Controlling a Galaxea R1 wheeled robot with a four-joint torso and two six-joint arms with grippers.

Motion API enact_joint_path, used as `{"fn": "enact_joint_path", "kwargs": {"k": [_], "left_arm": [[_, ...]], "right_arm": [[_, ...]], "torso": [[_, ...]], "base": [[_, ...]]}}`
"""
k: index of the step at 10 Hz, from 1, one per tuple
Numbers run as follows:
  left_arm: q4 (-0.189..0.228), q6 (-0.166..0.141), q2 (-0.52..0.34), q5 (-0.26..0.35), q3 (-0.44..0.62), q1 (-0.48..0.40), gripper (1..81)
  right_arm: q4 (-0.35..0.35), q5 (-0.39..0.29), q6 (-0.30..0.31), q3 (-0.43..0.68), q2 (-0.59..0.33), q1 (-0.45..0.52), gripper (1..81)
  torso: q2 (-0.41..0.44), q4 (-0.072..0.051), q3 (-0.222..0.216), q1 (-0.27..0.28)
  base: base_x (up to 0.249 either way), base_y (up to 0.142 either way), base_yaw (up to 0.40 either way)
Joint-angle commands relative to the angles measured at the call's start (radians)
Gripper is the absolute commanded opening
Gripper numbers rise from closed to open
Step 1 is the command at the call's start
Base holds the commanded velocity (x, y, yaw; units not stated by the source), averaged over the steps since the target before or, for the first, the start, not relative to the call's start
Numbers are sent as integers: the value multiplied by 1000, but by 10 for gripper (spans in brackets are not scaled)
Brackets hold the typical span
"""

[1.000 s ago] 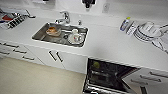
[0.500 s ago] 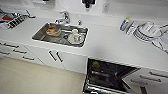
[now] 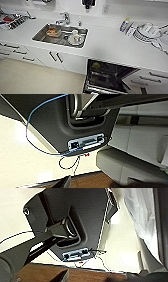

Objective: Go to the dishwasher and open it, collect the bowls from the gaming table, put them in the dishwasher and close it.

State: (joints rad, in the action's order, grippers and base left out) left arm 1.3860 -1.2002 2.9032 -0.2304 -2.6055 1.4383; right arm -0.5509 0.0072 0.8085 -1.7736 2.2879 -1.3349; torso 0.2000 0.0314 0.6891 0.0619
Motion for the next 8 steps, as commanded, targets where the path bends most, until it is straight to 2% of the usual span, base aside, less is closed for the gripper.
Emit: {"fn": "enact_joint_path", "kwargs": {"k": [1,8], "left_arm": [[4,2,-4,28,-2,21,811],[4,4,4,30,-4,21,811]], "right_arm": [[-27,-50,-3,-25,-3,-8,811],[-37,-50,-3,-96,54,-39,811]], "torso": [[97,0,0,63],[336,0,-1,212]], "base": [[0,0,0],[0,0,0]]}}
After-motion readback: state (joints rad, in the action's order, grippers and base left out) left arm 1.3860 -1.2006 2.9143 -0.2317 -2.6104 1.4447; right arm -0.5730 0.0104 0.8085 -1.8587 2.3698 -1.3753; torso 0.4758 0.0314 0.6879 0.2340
